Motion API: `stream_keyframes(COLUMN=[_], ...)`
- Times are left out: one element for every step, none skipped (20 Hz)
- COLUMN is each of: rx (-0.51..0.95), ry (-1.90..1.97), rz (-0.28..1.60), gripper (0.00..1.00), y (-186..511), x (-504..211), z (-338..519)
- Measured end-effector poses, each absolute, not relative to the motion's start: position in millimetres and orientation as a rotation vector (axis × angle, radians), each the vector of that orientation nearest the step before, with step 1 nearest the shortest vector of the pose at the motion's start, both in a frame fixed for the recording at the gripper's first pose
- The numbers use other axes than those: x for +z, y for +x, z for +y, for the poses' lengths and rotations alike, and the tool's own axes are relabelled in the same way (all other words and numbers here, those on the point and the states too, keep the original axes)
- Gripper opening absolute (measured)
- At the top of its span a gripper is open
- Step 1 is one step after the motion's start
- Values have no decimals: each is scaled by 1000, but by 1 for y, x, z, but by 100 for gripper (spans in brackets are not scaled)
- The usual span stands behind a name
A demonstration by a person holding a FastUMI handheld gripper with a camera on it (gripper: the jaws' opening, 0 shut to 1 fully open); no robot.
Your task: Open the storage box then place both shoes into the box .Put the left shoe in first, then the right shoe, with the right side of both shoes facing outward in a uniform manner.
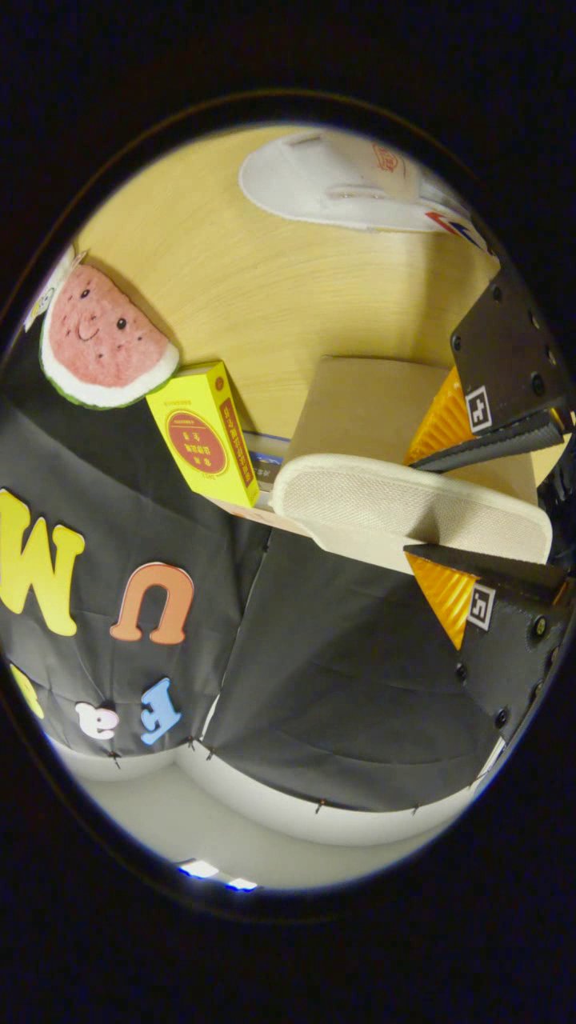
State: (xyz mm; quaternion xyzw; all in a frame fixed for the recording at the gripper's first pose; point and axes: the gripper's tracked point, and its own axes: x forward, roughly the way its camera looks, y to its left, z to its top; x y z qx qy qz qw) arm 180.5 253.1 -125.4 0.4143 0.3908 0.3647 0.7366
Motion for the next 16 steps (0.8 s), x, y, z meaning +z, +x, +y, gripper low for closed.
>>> stream_keyframes(rx=[788, 774, 768, 767, 770, 768, 766, 762, 761, 758, 756, 756, 749, 751, 755, 758], ry=[921, 935, 931, 926, 921, 926, 952, 945, 930, 917, 910, 904, 899, 889, 878, 862], rz=[859, 870, 885, 887, 885, 878, 869, 861, 853, 852, 849, 839, 831, 823, 813, 804], gripper=[46, 38, 31, 29, 28, 28, 20, 12, 9, 6, 6, 6, 6, 6, 6, 6], y=[179, 182, 181, 179, 179, 178, 179, 181, 179, 178, 178, 178, 178, 177, 175, 174], x=[-121, -120, -120, -119, -116, -113, -99, -95, -87, -81, -72, -61, -48, -36, -23, -12], z=[247, 247, 246, 244, 243, 245, 232, 240, 237, 241, 244, 247, 250, 255, 260, 267])
